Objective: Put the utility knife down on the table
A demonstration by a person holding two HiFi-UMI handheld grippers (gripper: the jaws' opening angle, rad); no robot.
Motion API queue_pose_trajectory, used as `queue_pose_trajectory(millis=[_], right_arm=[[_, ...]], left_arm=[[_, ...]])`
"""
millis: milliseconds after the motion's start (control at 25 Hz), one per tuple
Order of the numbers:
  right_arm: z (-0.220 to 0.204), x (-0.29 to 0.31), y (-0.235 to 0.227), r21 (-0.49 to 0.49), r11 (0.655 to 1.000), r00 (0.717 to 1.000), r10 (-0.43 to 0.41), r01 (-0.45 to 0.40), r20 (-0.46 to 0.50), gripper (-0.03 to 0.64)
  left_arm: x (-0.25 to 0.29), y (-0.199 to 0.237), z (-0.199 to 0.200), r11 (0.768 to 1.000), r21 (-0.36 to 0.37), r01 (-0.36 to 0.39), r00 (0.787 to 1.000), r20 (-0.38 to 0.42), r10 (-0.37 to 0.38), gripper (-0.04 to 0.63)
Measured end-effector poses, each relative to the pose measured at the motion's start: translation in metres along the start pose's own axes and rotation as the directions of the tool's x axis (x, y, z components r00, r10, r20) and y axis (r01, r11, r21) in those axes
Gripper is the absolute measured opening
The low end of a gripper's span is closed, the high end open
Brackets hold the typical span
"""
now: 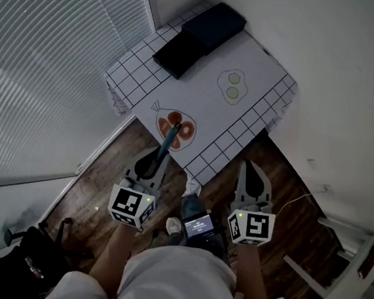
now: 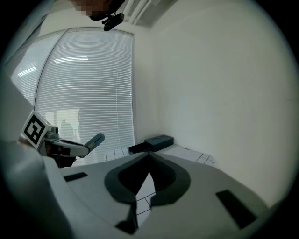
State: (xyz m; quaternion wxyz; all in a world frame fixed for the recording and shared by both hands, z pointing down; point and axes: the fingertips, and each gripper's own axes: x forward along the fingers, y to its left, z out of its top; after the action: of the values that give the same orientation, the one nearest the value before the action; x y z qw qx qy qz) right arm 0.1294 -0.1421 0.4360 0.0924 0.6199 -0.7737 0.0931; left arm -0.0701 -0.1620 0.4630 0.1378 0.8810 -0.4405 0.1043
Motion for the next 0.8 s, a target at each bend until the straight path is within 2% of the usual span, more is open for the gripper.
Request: queue_pose_trajectory(millis=[320,800], right_arm=[[-0.022,0.018,-0.001,-0.007,1.000,0.999,0.009,-0.009,-0.039,0.008],[-0.068,0.039,-0.013,0.001,0.999,0.992,0.039,-0.039,-0.117,0.008]], left_arm=[[0.023,-0.004,-0.026,0.999,-0.001,0.052,0.996,-0.072,-0.052,0.075],[0.060,-0.007,-0.069,0.999,0.011,0.043,0.983,-0.181,-0.040,0.075]])
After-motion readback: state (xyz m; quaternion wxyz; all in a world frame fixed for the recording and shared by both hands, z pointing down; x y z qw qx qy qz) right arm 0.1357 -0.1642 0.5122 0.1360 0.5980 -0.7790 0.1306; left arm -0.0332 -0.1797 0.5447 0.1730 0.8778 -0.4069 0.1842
